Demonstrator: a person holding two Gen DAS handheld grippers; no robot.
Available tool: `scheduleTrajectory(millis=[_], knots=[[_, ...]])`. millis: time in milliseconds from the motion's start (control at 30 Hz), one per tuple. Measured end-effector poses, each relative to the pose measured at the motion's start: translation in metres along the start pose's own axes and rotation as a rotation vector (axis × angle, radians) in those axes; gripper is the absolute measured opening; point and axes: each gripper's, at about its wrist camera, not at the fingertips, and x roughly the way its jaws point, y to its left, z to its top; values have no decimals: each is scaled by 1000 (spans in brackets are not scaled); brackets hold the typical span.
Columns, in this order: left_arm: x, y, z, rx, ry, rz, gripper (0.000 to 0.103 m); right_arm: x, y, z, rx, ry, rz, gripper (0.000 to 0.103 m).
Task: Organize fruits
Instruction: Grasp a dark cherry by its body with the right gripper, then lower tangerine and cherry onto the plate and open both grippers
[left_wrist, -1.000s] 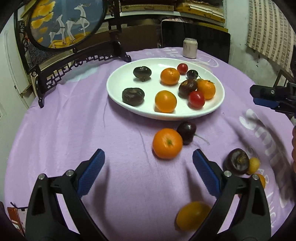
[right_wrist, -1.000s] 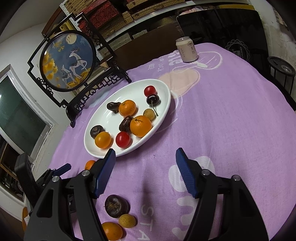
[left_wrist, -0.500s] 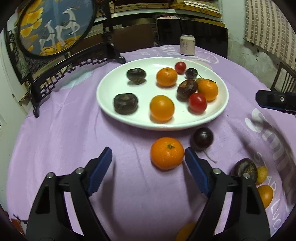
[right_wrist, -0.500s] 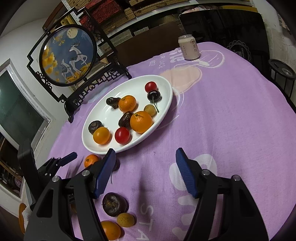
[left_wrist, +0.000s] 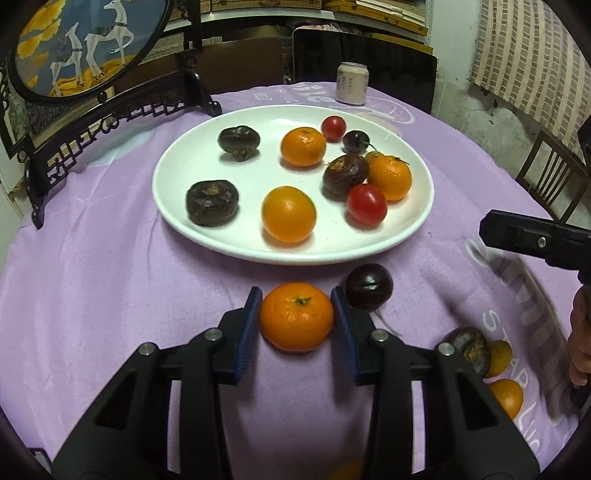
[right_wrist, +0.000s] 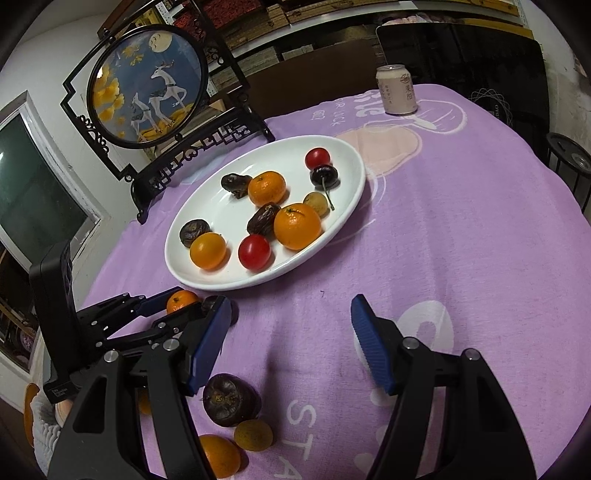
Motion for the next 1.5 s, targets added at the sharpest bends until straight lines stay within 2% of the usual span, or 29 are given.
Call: scheduleTrajectory(millis=[167, 267, 367, 500, 667, 800, 967, 1200, 1367, 1500], knots=[[-12, 31, -2, -82, -18, 108, 39, 10, 11, 0, -15, 17, 28, 68], [-13, 53, -2, -168, -9, 109, 39, 23, 25, 3, -33, 60, 27, 68], [-12, 62, -2, -186, -6, 118, 39, 41, 41, 3, -74, 118, 18, 67], [-9, 64, -2, -191, 3, 125, 39, 59, 63, 1, -148, 174, -4, 58], [-8, 65, -4, -194, 13, 127, 39, 79, 74, 3, -182, 225, -23, 36], [-6, 64, -4, -185, 15, 134, 39, 76, 71, -2, -200, 197, -9, 31], [-12, 62, -6, -184, 6, 125, 39, 52, 53, -7, -131, 164, 79, 31], [-45, 52, -4, -178, -75, 95, 39, 2, 21, -2, -15, 38, 141, 31], [-46, 47, 32, -166, -102, 91, 39, -3, 22, 31, 0, -1, 125, 31], [-27, 47, 68, -164, -107, 95, 39, 20, 37, 61, -17, 29, 117, 31]])
